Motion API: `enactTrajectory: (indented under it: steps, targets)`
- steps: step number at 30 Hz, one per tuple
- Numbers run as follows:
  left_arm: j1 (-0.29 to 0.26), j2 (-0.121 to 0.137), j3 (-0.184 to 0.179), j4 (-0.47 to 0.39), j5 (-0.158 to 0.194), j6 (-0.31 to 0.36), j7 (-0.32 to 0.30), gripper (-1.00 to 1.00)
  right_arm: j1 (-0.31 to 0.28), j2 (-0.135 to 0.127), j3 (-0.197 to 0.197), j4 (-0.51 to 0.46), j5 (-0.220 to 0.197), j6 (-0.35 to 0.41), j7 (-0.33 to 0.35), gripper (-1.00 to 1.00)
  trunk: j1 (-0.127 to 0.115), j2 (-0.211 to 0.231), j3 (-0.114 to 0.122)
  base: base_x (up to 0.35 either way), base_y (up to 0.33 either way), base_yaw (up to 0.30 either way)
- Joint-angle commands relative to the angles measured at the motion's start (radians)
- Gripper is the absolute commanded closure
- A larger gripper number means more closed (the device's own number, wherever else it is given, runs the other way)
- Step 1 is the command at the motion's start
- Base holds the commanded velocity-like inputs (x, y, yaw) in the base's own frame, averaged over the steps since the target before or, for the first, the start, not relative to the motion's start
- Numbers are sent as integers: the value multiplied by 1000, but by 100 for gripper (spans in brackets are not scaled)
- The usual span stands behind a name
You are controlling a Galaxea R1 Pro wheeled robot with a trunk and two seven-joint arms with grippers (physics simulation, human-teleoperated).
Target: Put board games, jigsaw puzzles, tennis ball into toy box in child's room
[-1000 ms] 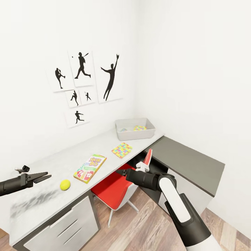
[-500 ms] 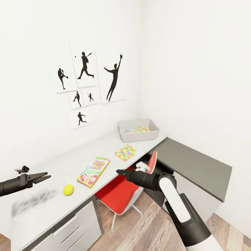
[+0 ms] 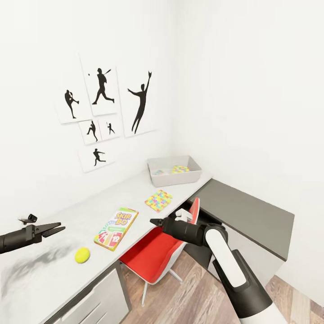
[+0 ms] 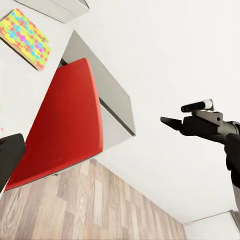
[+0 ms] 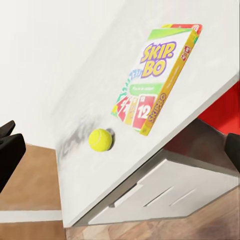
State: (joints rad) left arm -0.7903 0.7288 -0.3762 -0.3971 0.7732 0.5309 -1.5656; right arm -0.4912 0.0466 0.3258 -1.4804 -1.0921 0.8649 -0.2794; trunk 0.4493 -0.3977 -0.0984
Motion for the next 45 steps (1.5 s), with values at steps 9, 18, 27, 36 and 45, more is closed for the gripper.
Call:
enactTrajectory:
  steps: [9,18,27,36,45]
  targets:
    - [-1,1,-7,0,6,11,-4,-100,-1,1,0,-1,-9,2,-10,-100,1,-2,0,3,2,-48]
    - [-1,5,-7,11,6,12,10,-100,-1,-1,0,-5,-9,2,-10,-100,1,-2,0,0,0,-4]
    - [-1,12,35,64,6,12,188,-100,0,-3,3,-45,-8,3,-12,-100,1,-2,0,0,0,0]
    - [-1,5,118,72,6,16,537,-100,0,-1,25,-65,-6,3,-20,-100,1,-2,0,0,0,0]
    - [-1,-20,136,66,7,14,851,-100,0,-5,91,-104,-3,-2,-35,-100,1,-2,0,0,0,0]
